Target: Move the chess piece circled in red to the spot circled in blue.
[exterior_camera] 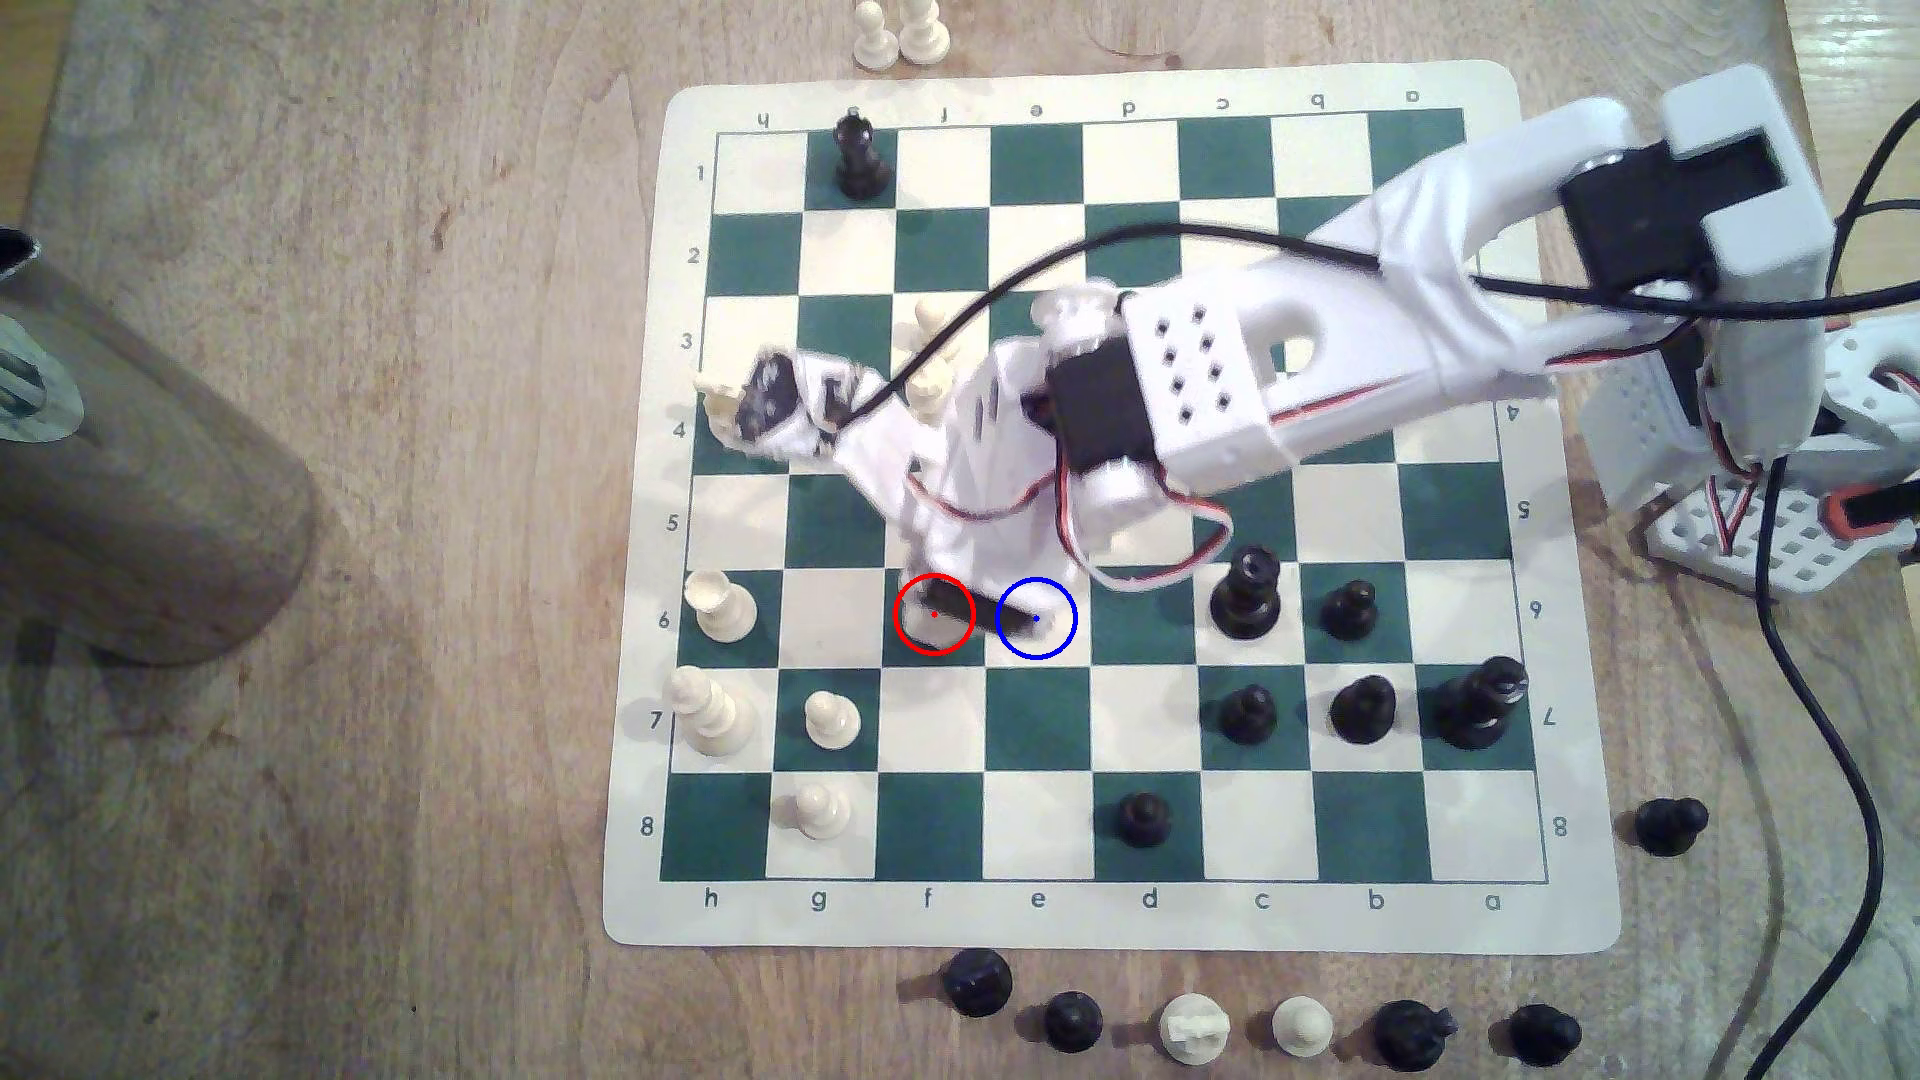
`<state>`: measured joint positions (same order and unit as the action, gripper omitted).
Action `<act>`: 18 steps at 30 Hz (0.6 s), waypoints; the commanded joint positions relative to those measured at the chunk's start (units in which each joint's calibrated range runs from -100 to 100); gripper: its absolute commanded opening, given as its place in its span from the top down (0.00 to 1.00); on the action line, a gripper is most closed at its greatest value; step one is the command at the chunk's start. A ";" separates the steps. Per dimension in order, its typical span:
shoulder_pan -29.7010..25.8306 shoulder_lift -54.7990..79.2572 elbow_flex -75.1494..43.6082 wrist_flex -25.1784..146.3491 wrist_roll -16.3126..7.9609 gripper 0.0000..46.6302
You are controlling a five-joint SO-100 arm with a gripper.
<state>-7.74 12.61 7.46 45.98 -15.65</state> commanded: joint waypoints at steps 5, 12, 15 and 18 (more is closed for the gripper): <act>1.76 -18.98 2.06 -0.77 1.37 1.00; 1.53 -25.51 16.12 -4.13 2.10 1.00; 0.66 -26.87 19.92 -5.44 2.30 1.00; 0.20 -26.87 22.92 -6.66 2.64 1.00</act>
<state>-6.64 -8.67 29.24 41.20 -13.41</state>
